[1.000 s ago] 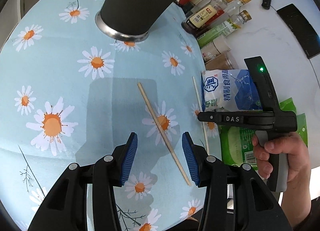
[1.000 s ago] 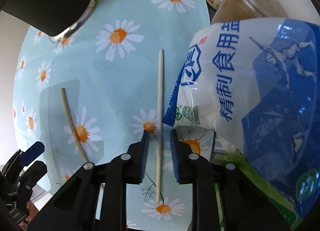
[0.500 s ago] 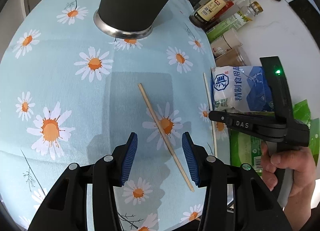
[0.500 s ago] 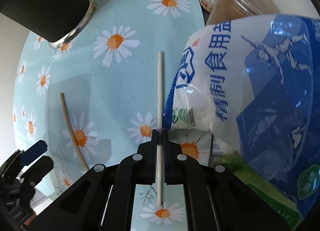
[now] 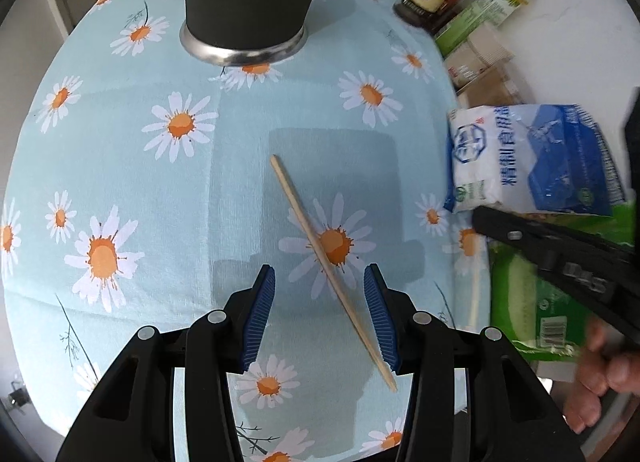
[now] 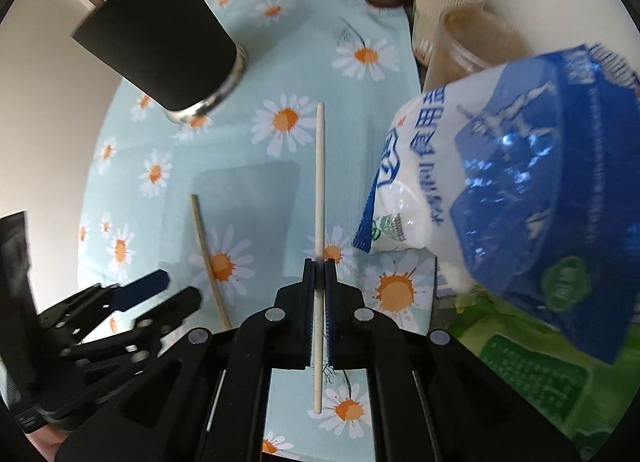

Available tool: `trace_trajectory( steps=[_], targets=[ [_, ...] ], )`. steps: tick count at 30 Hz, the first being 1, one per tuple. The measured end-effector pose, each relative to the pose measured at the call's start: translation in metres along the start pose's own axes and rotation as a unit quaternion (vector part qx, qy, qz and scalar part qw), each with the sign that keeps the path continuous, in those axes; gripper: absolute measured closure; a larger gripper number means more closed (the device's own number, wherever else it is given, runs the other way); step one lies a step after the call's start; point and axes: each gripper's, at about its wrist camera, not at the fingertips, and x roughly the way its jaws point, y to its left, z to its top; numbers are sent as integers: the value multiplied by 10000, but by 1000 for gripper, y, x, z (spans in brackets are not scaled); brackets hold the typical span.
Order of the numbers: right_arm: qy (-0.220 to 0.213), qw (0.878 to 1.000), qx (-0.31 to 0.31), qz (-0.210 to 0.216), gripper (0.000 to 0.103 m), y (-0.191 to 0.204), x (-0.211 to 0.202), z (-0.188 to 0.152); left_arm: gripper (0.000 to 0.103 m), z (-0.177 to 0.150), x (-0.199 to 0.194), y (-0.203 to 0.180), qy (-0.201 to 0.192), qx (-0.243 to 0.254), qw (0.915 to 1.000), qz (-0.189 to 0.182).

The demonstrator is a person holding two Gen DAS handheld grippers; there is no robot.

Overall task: Organize utensils
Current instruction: 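Close the left gripper on the last chopstick while the right gripper holds its chopstick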

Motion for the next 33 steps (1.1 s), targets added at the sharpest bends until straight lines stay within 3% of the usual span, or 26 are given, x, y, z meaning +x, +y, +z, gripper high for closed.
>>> trace_trajectory(
  steps=[9,16,22,24,26,33],
  targets=[
    [-330,9978,-64,563,98,-7,-16,5,61,6,19,-6,464,-428,9971,417],
    [-474,9950,-118,867,98,-15,-30,3,75,14,28,-11,703,-712,9915,830],
    [-565,9915,-153,1166,98,-19,-35,0,81,26,39,-29,786,-717,9861,1273],
    [-577,9902,-158,1264,98,-19,-36,-1,88,31,43,-38,774,-778,9844,1373],
    [-587,9893,-150,1330,98,-20,-36,-3,95,34,45,-38,749,-965,9824,1411],
    [-574,9873,-171,1468,98,-21,-36,-5,98,32,42,-28,673,-1243,9830,1175]
  ],
)
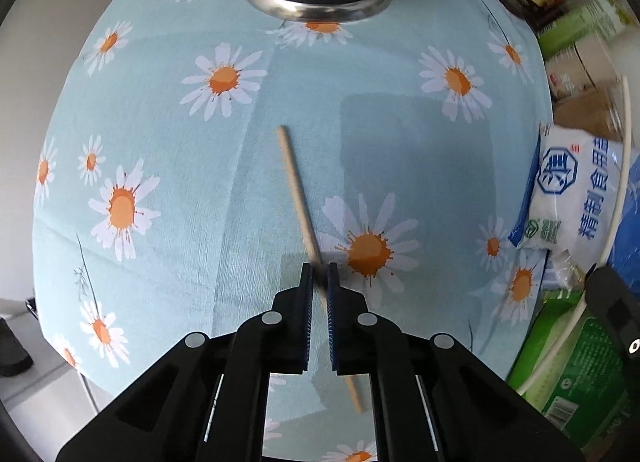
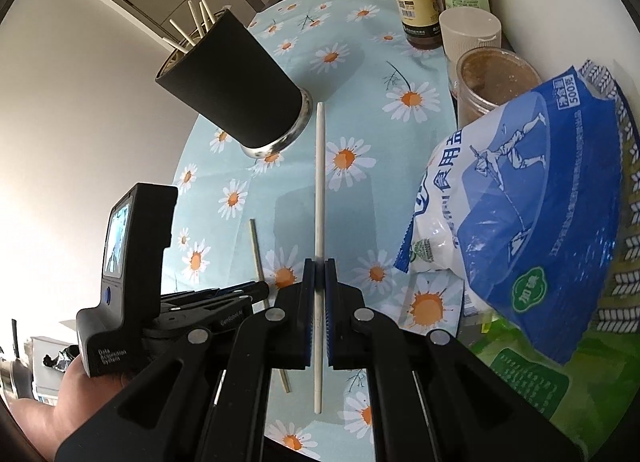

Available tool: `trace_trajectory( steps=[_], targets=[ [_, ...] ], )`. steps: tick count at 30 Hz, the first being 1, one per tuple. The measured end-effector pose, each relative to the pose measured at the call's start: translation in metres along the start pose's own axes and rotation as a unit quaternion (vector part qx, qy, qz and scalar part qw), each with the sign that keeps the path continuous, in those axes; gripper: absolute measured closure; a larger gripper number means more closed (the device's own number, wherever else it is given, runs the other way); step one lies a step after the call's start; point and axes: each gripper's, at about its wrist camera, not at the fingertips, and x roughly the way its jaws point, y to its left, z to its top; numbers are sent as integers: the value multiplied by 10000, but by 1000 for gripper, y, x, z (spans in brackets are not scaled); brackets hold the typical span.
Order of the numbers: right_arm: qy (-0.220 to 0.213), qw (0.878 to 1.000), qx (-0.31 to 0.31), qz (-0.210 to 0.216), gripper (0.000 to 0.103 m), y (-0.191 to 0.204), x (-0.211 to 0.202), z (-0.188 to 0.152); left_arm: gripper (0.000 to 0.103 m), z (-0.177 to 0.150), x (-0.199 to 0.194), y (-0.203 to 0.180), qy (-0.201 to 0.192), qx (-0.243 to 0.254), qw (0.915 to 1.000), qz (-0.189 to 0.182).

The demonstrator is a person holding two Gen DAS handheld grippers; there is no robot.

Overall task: Organize utensils
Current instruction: 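Close the left gripper on the last chopstick while the right gripper holds its chopstick, then lift both chopsticks upright and carry them over the black holder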

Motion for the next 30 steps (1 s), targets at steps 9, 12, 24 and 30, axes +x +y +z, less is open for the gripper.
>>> trace_trajectory(
  steps=[9,12,24,30],
  targets=[
    [85,9999,-140,19,98,12,3,2,99,-5,-13,28,-118,-275,9981,-542],
    [126,9997,-201,25,98,18,5,2,99,-4,-26,35,-212,-304,9966,-735],
    [51,9987,-510,19,98,61,7,11,99,-5,-85,73,-1184,53,9857,-1198],
    [-36,9980,-618,-98,98,85,9,21,99,-5,-114,93,-1633,250,9741,-1545]
  ],
)
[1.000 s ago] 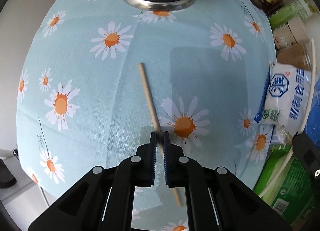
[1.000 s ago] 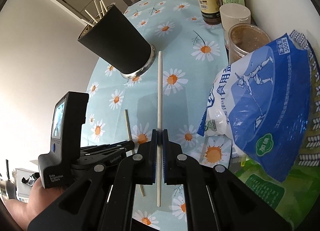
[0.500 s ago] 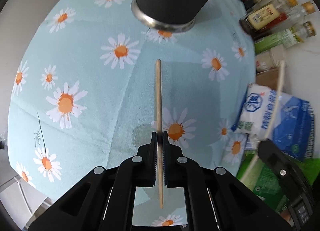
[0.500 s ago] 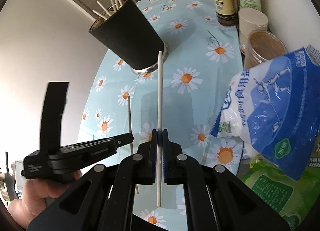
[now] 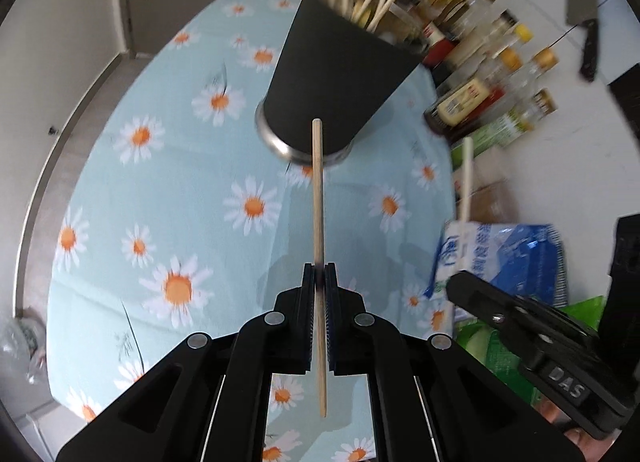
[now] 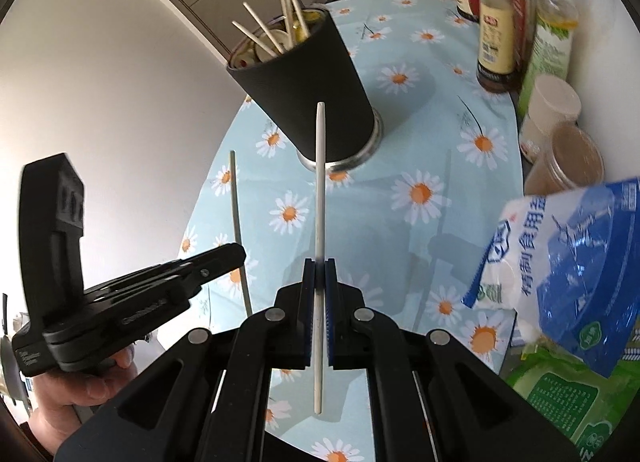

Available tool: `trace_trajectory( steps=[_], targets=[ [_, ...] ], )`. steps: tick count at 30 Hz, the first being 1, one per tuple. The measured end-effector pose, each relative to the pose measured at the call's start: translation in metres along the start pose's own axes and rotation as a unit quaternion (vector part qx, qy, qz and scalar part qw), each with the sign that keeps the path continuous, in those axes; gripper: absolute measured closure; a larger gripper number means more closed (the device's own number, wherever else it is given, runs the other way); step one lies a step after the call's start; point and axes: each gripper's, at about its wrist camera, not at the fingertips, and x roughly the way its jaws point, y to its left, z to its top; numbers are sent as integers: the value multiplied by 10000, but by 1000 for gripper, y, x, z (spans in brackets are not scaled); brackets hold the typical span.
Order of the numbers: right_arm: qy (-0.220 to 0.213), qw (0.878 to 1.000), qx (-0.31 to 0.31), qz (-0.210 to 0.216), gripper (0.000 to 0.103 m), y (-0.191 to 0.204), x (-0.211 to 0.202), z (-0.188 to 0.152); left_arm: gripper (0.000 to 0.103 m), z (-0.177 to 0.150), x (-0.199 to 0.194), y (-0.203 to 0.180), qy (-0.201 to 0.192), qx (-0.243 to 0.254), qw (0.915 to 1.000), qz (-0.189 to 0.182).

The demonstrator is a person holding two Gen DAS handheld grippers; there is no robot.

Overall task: Organize utensils
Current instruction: 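Lift both chopsticks upright and carry them over the black holder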

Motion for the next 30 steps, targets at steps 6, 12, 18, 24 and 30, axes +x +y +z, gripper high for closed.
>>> trace_trajectory(
  steps=[6,12,18,24,30],
  targets=[
    [-281,9994,-133,-175,98,26,-9,16,99,17,-31,-2,-577,494,9963,-394],
    [-791,9965,-247,-64,97,47,-25,37,99,37,-59,-4,-1121,996,9864,-669],
    [-1282,9912,-322,-55,97,61,-33,55,99,62,-76,0,-1645,1367,9723,-942],
    [-1814,9825,-433,-9,97,72,-37,74,99,84,-90,1,-2222,1691,9534,-1143],
    [-2432,9692,-364,108,97,75,-45,89,99,105,-101,-3,-2791,2012,9295,-1325]
  ],
)
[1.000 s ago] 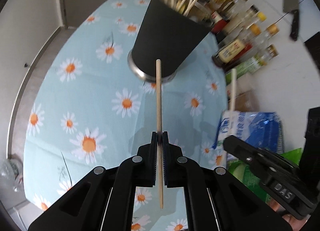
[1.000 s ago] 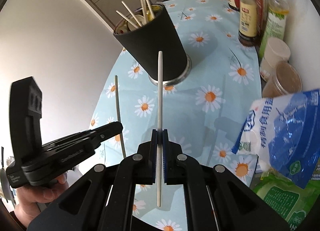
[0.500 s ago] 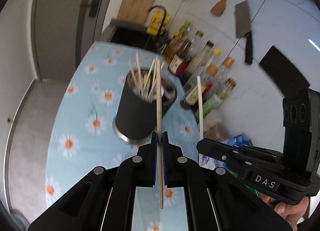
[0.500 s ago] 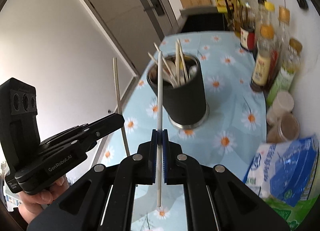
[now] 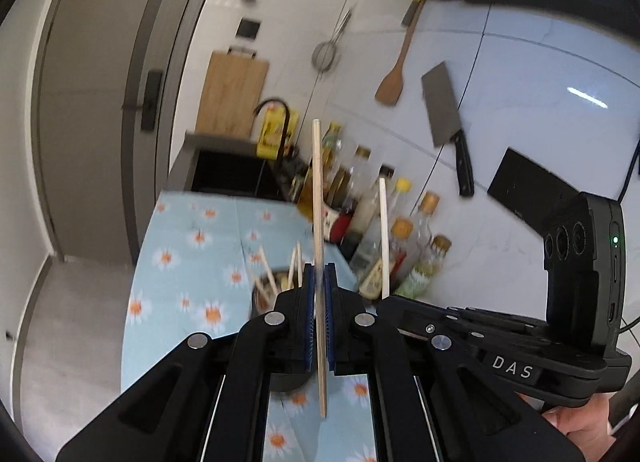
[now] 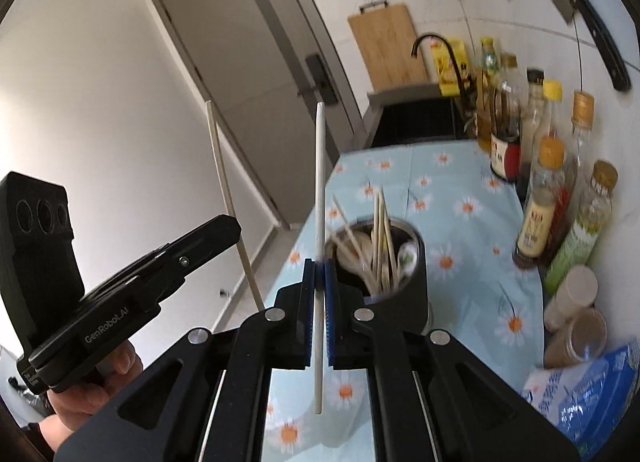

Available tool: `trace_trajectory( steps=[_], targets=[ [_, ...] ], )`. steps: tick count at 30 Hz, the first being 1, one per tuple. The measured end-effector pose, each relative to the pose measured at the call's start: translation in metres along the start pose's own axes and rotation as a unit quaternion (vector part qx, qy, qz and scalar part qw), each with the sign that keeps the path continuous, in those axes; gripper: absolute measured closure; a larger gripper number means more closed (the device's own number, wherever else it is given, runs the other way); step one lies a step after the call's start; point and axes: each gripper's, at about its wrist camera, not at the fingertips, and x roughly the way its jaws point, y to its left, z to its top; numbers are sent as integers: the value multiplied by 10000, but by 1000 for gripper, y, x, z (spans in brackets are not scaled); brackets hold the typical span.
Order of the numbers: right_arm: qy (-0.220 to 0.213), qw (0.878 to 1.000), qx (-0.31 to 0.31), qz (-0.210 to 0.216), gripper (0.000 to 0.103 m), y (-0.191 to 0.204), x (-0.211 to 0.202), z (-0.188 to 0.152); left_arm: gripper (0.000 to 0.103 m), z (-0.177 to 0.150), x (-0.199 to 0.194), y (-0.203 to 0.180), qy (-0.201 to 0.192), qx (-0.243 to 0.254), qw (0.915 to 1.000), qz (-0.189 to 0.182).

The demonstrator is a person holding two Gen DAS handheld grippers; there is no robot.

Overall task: Organize utensils
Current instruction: 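Lift both chopsticks upright and carry them over the black holder, then lower both chopsticks into the holder and open both grippers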

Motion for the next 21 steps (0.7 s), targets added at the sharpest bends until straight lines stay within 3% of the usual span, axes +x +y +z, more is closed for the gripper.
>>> trace_trajectory(
  steps=[13,21],
  targets=[
    [-1111,9938,29,-92,97,-16,3,39,99,40,25,9,-821,338,9958,-218],
    [-1412,9893,297,-233,97,-35,24,46,99,36,41,15,-878,361,9946,-420]
  ],
)
